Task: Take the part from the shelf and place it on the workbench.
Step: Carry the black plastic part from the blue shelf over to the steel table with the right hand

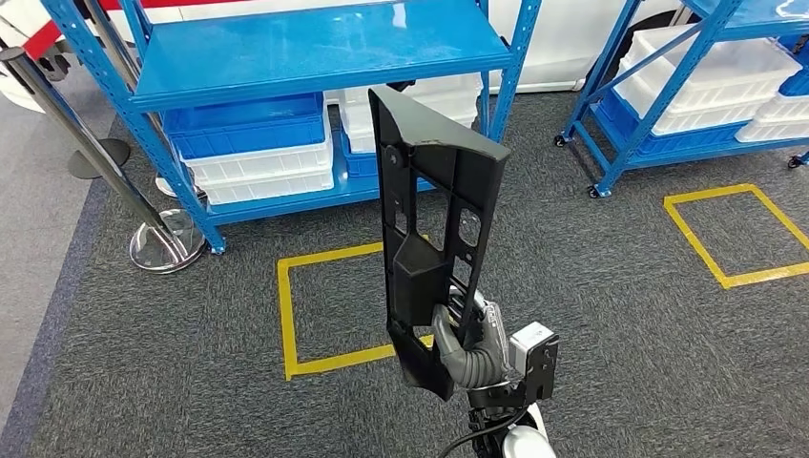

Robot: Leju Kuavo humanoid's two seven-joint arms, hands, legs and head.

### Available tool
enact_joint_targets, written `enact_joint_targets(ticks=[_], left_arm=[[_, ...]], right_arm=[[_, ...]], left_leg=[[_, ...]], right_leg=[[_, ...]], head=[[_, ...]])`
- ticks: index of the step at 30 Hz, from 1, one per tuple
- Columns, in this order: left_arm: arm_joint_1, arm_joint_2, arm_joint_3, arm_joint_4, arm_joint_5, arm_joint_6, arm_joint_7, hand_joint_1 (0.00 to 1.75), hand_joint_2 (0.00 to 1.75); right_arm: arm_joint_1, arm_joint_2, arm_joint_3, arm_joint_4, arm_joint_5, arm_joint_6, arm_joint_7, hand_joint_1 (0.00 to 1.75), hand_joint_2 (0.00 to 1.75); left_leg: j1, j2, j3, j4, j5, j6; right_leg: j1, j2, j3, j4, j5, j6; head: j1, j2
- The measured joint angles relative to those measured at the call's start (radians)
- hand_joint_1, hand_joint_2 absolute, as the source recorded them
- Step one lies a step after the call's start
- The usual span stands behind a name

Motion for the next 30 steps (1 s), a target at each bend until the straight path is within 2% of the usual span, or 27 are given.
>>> enact_joint_targets(ticks=[1,2,3,4,5,6,8,9,10,11,13,14,15,16,17,19,21,23,25,26,27,28,29,30], left_arm=[[0.000,0.000,0.003,0.000,0.001,0.001,0.002,0.00,1.75],[0.000,-0.001,0.006,0.000,0.001,0.004,0.004,0.00,1.75],[0.000,-0.001,0.009,0.000,0.001,0.007,0.008,0.00,1.75],[0.001,-0.002,0.012,0.000,0.000,0.012,0.012,0.00,1.75],[0.001,-0.002,0.015,0.000,-0.003,0.019,0.016,0.00,1.75],[0.002,-0.002,0.016,0.000,-0.008,0.027,0.021,0.00,1.75],[0.003,-0.002,0.017,0.000,-0.023,0.048,0.037,0.00,1.75],[0.002,-0.001,0.017,0.000,-0.031,0.059,0.047,0.00,1.75],[0.003,0.000,0.017,0.000,-0.037,0.071,0.060,0.00,1.75],[0.003,0.002,0.018,0.000,-0.040,0.082,0.075,0.00,1.75],[0.004,0.008,0.021,0.000,-0.041,0.107,0.113,0.00,1.75],[0.005,0.012,0.024,0.000,-0.041,0.120,0.133,0.00,1.75],[0.007,0.016,0.027,0.000,-0.042,0.132,0.151,0.00,1.75],[0.008,0.022,0.030,0.000,-0.043,0.143,0.168,0.00,1.75],[0.008,0.028,0.033,0.000,-0.046,0.153,0.182,0.00,1.75],[0.011,0.044,0.039,0.000,-0.050,0.167,0.204,0.00,1.75],[0.016,0.057,0.044,0.000,-0.052,0.175,0.216,0.00,1.75],[0.017,0.065,0.049,0.000,-0.051,0.178,0.222,0.00,1.75],[0.016,0.070,0.053,0.000,-0.051,0.178,0.223,0.00,1.75],[0.017,0.071,0.055,0.000,-0.052,0.176,0.222,0.00,1.75],[0.017,0.071,0.056,0.000,-0.053,0.173,0.221,0.00,1.75],[0.018,0.071,0.057,0.000,-0.055,0.170,0.219,0.00,1.75],[0.019,0.071,0.057,0.000,-0.058,0.168,0.217,0.00,1.75],[0.019,0.069,0.057,0.000,-0.062,0.167,0.212,0.00,1.75]], right_arm=[[0.000,0.000,0.000,0.000,0.012,-0.016,-0.005,1.75,1.75],[0.000,0.000,-0.001,0.000,0.025,-0.035,-0.012,1.75,1.75],[0.000,0.001,-0.002,-0.001,0.038,-0.056,-0.020,1.75,1.75],[0.000,0.004,-0.004,-0.004,0.049,-0.078,-0.028,1.75,1.75],[-0.001,0.008,-0.005,-0.009,0.058,-0.100,-0.038,1.75,1.75],[-0.001,0.012,-0.007,-0.016,0.064,-0.121,-0.047,1.75,1.75],[0.001,0.016,-0.012,-0.031,0.070,-0.153,-0.060,1.75,1.75],[0.002,0.017,-0.015,-0.038,0.071,-0.165,-0.063,1.75,1.75],[0.003,0.018,-0.017,-0.044,0.073,-0.175,-0.065,1.75,1.75],[0.004,0.019,-0.019,-0.050,0.073,-0.183,-0.066,1.75,1.75],[0.010,0.021,-0.024,-0.063,0.074,-0.199,-0.066,1.75,1.75],[0.014,0.022,-0.028,-0.069,0.072,-0.206,-0.067,1.75,1.75],[0.020,0.022,-0.033,-0.076,0.070,-0.212,-0.069,1.75,1.75],[0.025,0.022,-0.038,-0.083,0.066,-0.218,-0.072,1.75,1.75],[0.030,0.022,-0.044,-0.091,0.062,-0.222,-0.075,1.75,1.75],[0.037,0.022,-0.056,-0.108,0.057,-0.230,-0.082,1.75,1.75],[0.043,0.021,-0.067,-0.122,0.056,-0.235,-0.084,1.75,1.75],[0.054,0.020,-0.080,-0.137,0.056,-0.240,-0.084,1.75,1.75],[0.068,0.019,-0.097,-0.154,0.057,-0.246,-0.086,1.75,1.75],[0.072,0.018,-0.105,-0.162,0.057,-0.249,-0.086,1.75,1.75],[0.074,0.017,-0.113,-0.169,0.058,-0.251,-0.087,1.75,1.75],[0.077,0.016,-0.120,-0.174,0.059,-0.251,-0.088,1.75,1.75],[0.081,0.015,-0.125,-0.179,0.060,-0.252,-0.088,1.75,1.75],[0.087,0.014,-0.131,-0.182,0.062,-0.252,-0.088,1.75,1.75]], left_leg=[[0.000,0.003,-0.011,0.003,0.006,-0.002],[0.000,0.006,-0.021,0.007,0.011,-0.004],[-0.001,0.009,-0.027,0.012,0.015,-0.007],[-0.002,0.014,-0.033,0.017,0.017,-0.011],[-0.005,0.018,-0.036,0.023,0.020,-0.017],[-0.007,0.024,-0.038,0.026,0.023,-0.022],[-0.006,0.039,-0.041,0.029,0.027,-0.033],[-0.005,0.039,-0.044,0.037,0.018,-0.039],[-0.003,0.032,-0.054,0.062,-0.003,-0.044],[-0.001,0.022,-0.071,0.108,-0.038,-0.048],[0.000,0.005,-0.119,0.243,-0.115,-0.053],[0.000,0.003,-0.136,0.297,-0.136,-0.053],[0.000,0.002,-0.138,0.318,-0.136,-0.050],[-0.001,0.000,-0.120,0.296,-0.117,-0.045],[-0.003,-0.006,-0.084,0.239,-0.085,-0.037],[-0.005,-0.043,-0.004,0.102,-0.042,-0.013],[-0.008,-0.068,0.033,0.035,-0.036,-0.002],[-0.009,-0.055,0.041,0.010,-0.028,-0.003],[-0.003,-0.033,0.050,-0.019,-0.017,-0.001],[0.002,-0.022,0.053,-0.031,-0.011,0.000],[0.002,-0.011,0.053,-0.034,-0.009,0.000],[0.002,0.001,0.050,-0.034,-0.008,0.000],[0.003,0.014,0.047,-0.031,-0.009,-0.001],[0.004,0.026,0.045,-0.027,-0.010,-0.003]], right_leg=[[-0.001,-0.001,0.024,-0.020,0.027,0.000],[-0.001,-0.007,0.066,-0.070,0.058,0.000],[0.000,-0.021,0.114,-0.139,0.073,-0.001],[0.004,-0.034,0.159,-0.207,0.076,-0.005],[0.006,-0.045,0.189,-0.258,0.069,-0.011],[0.009,-0.048,0.202,-0.287,0.059,-0.018],[0.009,-0.031,0.199,-0.298,0.060,-0.036],[0.008,-0.022,0.196,-0.299,0.066,-0.045],[0.007,-0.015,0.192,-0.301,0.072,-0.054],[0.006,-0.009,0.188,-0.302,0.078,-0.062],[0.009,0.006,0.177,-0.301,0.087,-0.069],[0.012,0.013,0.172,-0.299,0.090,-0.070],[0.015,0.022,0.168,-0.297,0.093,-0.071],[0.018,0.031,0.165,-0.295,0.095,-0.071],[0.021,0.041,0.163,-0.292,0.096,-0.071],[0.022,0.060,0.159,-0.288,0.097,-0.069],[0.015,0.076,0.153,-0.288,0.103,-0.060],[0.010,0.092,0.148,-0.290,0.109,-0.047],[0.014,0.071,0.134,-0.270,0.093,-0.037],[0.015,0.051,0.116,-0.234,0.069,-0.032],[0.012,0.029,0.089,-0.180,0.038,-0.026],[0.007,0.018,0.057,-0.117,0.008,-0.020],[0.002,0.012,0.029,-0.063,-0.012,-0.014],[-0.003,0.009,0.016,-0.037,-0.013,-0.008]], head=[[0.000,0.000],[0.000,0.000],[0.000,0.000],[0.000,0.000],[0.000,0.000],[0.000,0.000],[-0.001,0.000],[-0.001,0.000],[-0.001,0.000],[-0.001,0.000],[-0.002,0.000],[-0.002,0.000],[-0.002,0.000],[-0.002,0.000],[-0.002,0.000],[0.001,0.000],[0.003,0.000],[0.002,0.000],[0.006,0.000],[0.009,0.000],[0.011,0.000],[0.013,0.000],[0.014,0.000],[0.013,0.000]])
